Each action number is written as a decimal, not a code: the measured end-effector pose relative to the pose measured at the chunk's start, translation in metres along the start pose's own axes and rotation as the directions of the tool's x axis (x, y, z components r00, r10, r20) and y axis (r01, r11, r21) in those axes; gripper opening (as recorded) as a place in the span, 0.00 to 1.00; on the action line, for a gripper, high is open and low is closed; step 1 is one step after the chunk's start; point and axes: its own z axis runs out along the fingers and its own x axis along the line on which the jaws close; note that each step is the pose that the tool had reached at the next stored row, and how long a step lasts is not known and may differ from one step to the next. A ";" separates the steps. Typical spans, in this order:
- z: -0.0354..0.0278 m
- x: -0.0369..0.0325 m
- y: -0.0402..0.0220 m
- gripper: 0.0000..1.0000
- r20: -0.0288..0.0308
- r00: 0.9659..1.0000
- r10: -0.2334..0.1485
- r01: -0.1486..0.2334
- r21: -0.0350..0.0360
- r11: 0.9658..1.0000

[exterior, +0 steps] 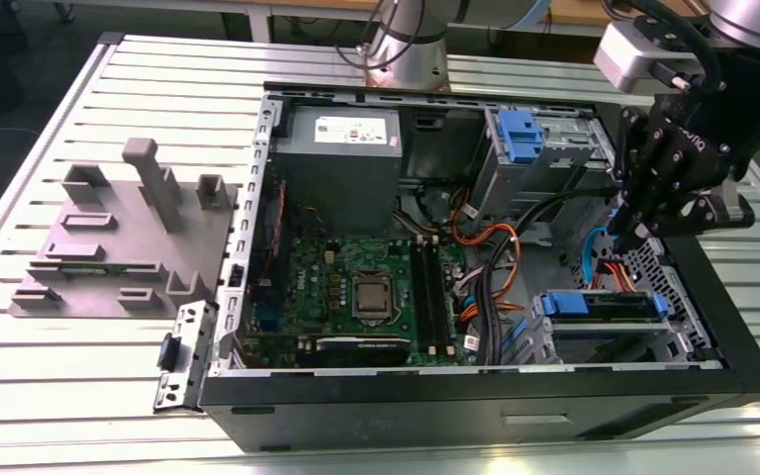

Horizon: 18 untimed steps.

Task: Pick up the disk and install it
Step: 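Insert the second disk wire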

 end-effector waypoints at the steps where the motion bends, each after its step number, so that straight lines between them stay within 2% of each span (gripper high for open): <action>1: 0.0000 0.0000 0.0000 0.24 0.000 1.000 0.000 0.000 0.000 1.000; 18: 0.0013 -0.0005 0.0000 0.24 -0.002 1.000 0.000 0.000 0.000 1.000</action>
